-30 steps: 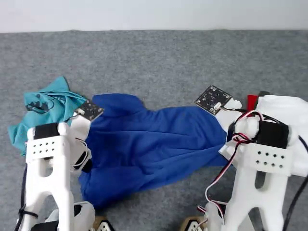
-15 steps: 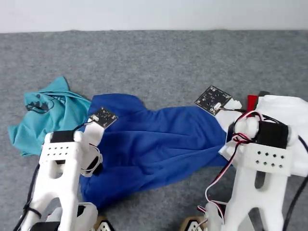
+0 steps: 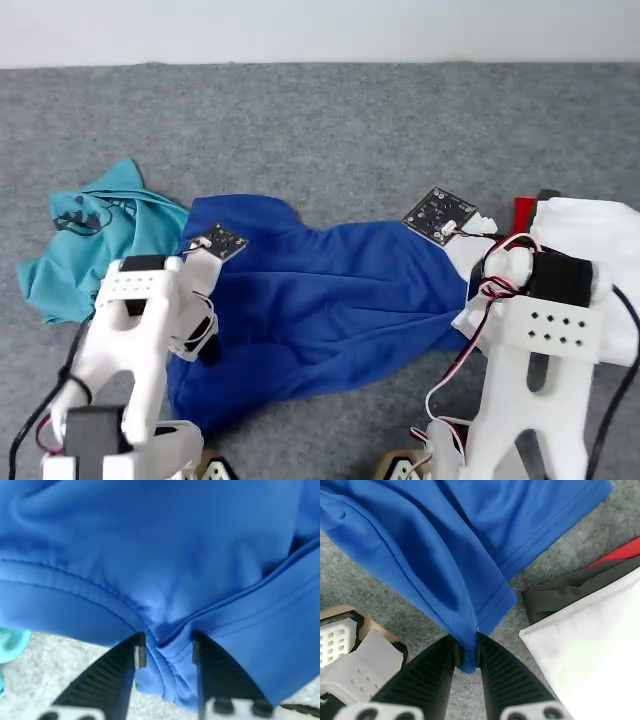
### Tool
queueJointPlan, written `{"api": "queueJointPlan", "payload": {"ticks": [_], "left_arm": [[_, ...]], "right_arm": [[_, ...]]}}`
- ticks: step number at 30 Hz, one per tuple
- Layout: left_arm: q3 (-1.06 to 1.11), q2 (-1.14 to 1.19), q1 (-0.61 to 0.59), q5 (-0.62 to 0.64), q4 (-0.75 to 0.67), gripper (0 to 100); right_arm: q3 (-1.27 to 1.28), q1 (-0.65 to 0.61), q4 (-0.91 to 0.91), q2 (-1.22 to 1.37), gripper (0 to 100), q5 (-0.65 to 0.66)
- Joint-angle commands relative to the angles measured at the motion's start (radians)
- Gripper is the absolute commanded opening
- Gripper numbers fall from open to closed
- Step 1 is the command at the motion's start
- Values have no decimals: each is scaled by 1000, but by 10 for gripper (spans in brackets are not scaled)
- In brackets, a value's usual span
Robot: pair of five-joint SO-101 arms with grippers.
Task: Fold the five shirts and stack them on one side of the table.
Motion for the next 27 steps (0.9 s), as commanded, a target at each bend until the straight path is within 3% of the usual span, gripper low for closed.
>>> {"api": "queueJointPlan", "payload": {"ticks": [1, 13, 27], "left_arm": [[-42, 35, 9, 6, -18, 160], [-24, -60, 44, 3, 107, 97], [-27, -51, 86, 6, 110, 102]], "right_arm": [[-8, 10, 18, -28, 9, 8], [-8, 10, 2, -24, 9, 8], [-6, 10, -4, -24, 9, 6]]}}
